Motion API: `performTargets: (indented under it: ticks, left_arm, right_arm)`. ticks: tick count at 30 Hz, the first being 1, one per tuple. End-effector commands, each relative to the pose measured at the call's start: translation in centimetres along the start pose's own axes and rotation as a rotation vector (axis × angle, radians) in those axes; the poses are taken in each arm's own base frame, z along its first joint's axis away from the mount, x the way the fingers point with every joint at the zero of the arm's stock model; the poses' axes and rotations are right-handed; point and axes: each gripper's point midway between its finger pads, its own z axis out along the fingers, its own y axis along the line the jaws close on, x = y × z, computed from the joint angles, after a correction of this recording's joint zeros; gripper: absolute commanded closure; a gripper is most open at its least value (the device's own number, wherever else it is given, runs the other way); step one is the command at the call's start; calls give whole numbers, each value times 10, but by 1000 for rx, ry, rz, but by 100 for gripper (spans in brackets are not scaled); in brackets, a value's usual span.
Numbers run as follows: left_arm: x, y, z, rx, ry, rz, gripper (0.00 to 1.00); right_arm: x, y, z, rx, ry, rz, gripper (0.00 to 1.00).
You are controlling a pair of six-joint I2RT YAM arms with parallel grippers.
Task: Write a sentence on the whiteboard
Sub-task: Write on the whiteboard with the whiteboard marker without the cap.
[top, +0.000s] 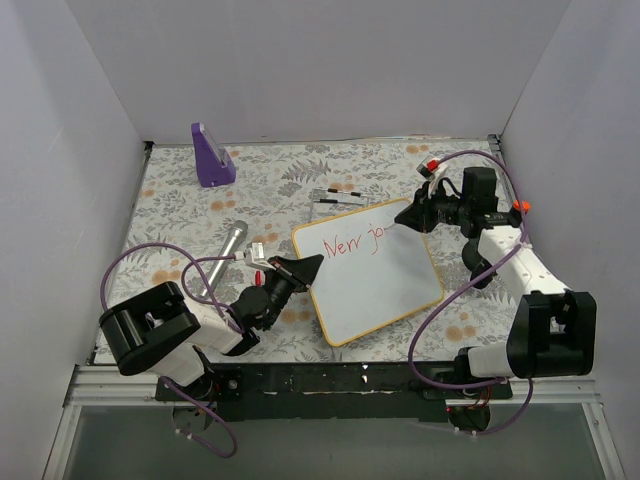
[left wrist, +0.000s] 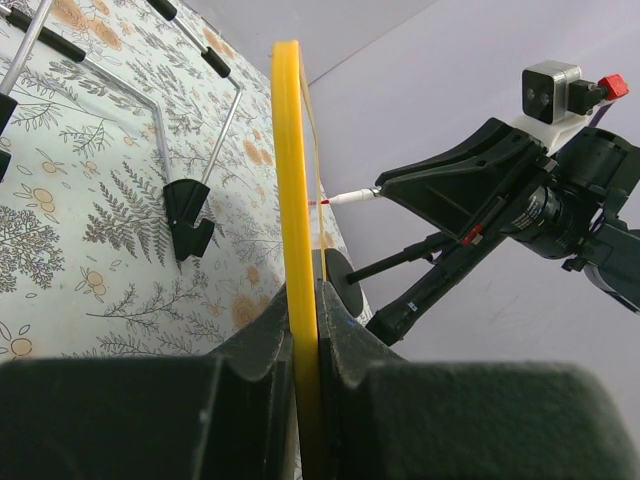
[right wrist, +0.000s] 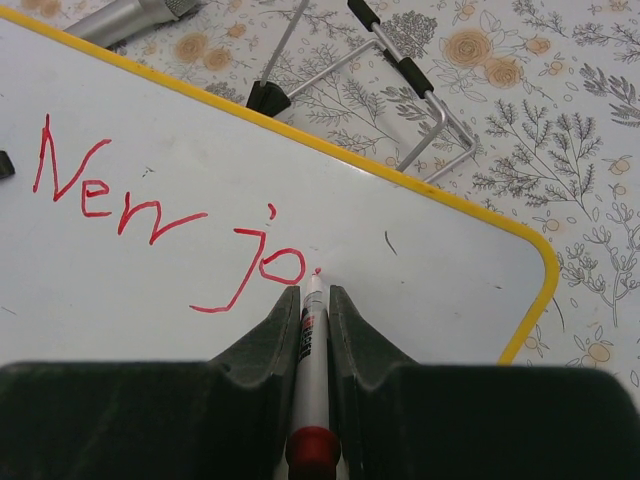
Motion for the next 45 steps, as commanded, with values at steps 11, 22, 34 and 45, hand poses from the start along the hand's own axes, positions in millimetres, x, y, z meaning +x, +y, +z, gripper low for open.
performTargets:
  ticks: [11, 22, 34, 45]
  left_arm:
    - [-30, -48, -6, 206, -111, 16, 100]
    - [-29, -48, -6, 206, -111, 17, 100]
    - [-29, -47, -7, 206, -109, 17, 100]
    - [-30, -48, -8, 209, -111, 12, 100]
  right_arm:
    - [-4, 12, -9, -17, -20, -47, 99]
    - [-20, 4, -5, -9, -48, -48, 99]
    - [-30, -5, 0, 10, -73, -39, 99]
    - [-24, -7, 3, 10, -57, -26, 99]
